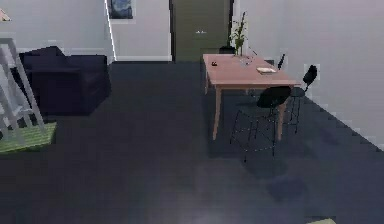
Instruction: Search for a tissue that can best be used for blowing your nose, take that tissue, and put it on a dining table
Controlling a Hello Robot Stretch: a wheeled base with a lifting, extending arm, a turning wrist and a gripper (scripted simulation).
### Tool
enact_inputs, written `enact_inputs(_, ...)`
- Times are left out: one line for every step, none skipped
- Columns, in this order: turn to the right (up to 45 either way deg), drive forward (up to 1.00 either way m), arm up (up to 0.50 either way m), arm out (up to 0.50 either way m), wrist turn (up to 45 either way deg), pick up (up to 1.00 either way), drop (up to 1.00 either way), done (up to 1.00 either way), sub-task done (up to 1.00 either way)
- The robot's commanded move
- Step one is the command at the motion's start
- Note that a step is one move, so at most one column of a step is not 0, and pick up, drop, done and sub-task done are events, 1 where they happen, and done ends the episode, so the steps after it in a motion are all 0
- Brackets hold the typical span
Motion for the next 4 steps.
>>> enact_inputs(0.0,0.15,0.0,0.0,0.0,0.0,0.0,0.0,0.0)
enact_inputs(-9.0,0.0,0.0,0.0,0.0,0.0,0.0,0.0,0.0)
enact_inputs(0.0,1.0,0.0,0.0,0.0,0.0,0.0,0.0,0.0)
enact_inputs(-3.0,0.0,0.0,0.0,0.0,0.0,0.0,0.0,0.0)
